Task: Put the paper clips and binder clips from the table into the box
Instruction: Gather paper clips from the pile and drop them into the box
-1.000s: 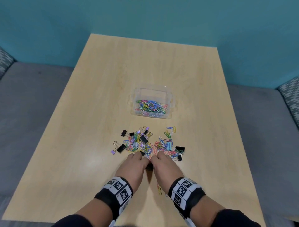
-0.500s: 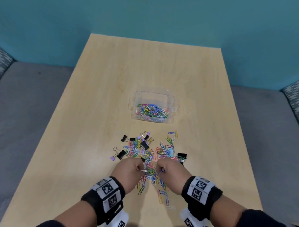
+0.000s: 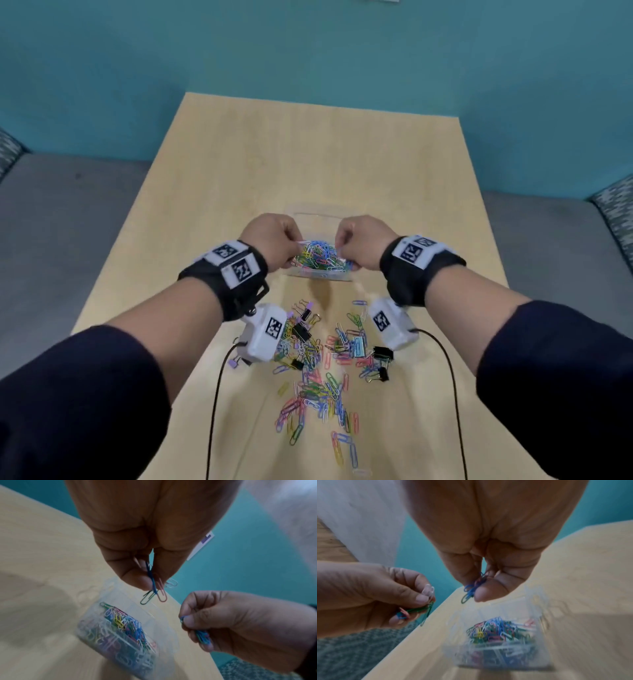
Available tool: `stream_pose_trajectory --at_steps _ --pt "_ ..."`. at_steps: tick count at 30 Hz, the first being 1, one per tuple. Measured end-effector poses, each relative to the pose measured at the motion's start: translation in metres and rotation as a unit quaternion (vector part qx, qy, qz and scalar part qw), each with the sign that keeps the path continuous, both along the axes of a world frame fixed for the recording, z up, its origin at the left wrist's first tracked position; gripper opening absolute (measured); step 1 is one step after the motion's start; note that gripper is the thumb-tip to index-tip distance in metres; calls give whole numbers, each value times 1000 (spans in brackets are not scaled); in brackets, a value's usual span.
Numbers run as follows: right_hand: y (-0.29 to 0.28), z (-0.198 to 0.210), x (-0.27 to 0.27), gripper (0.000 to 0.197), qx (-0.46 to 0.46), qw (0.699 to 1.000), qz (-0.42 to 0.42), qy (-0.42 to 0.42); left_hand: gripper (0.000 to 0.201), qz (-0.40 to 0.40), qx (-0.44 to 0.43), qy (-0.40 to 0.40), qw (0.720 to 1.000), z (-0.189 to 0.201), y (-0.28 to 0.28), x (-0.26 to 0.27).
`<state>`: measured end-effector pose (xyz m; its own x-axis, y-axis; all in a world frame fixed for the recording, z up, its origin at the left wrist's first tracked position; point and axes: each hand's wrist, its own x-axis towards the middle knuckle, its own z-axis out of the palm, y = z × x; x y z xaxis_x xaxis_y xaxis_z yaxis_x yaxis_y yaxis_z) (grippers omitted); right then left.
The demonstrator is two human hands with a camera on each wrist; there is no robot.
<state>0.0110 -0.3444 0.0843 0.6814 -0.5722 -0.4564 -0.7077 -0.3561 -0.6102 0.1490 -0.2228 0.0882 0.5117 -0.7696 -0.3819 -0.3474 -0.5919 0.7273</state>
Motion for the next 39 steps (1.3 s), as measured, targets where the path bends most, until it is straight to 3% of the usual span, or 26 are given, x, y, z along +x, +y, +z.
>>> stream_pose_trajectory --at_steps 5,7,9,11,13,16,18,20,24,27,29,31,35,37,39 --pt "-5 -1 14 11 -8 999 -44 -8 11 -10 -12 5 1000 -7 -13 1" --pt "-3 -5 0 22 -15 998 -59 -12 20 -8 -26 -20 999 -8 2 4" --pt "10 -7 -29 18 -43 997 -48 -33 13 2 -45 -43 998 -6 30 3" --pt "36 -12 -68 7 -67 997 11 -25 7 -19 -34 -55 998 -11 70 -8" --pt "76 -19 -110 11 -48 991 120 25 5 -102 17 -46 994 -23 117 -32" --pt "135 -39 -160 17 9 949 289 127 33 -278 80 -25 957 -46 175 -80" --pt "166 -51 -173 22 20 926 344 153 33 -327 81 -8 942 -62 195 -111" --pt "189 -61 -171 27 8 924 363 122 28 -333 41 -56 940 -79 202 -133" --pt "198 -81 -152 23 -59 950 304 34 23 -280 6 -119 953 -95 197 -145" --pt "193 -79 -153 10 -71 975 212 -17 9 -189 4 -131 973 -94 204 -137" --pt "194 -77 -166 9 -76 991 108 -11 23 -121 31 -135 983 -94 214 -133" --pt "202 -75 -181 32 -64 997 25 39 49 -102 62 -126 985 -95 221 -134" --pt "217 -83 -174 79 -73 995 29 63 73 -143 70 -156 975 -94 207 -146" --pt "216 -88 -154 84 -106 992 33 51 75 -151 72 -172 971 -94 191 -151" --pt "209 -95 -135 75 -131 990 28 38 67 -147 65 -185 970 -95 175 -152"
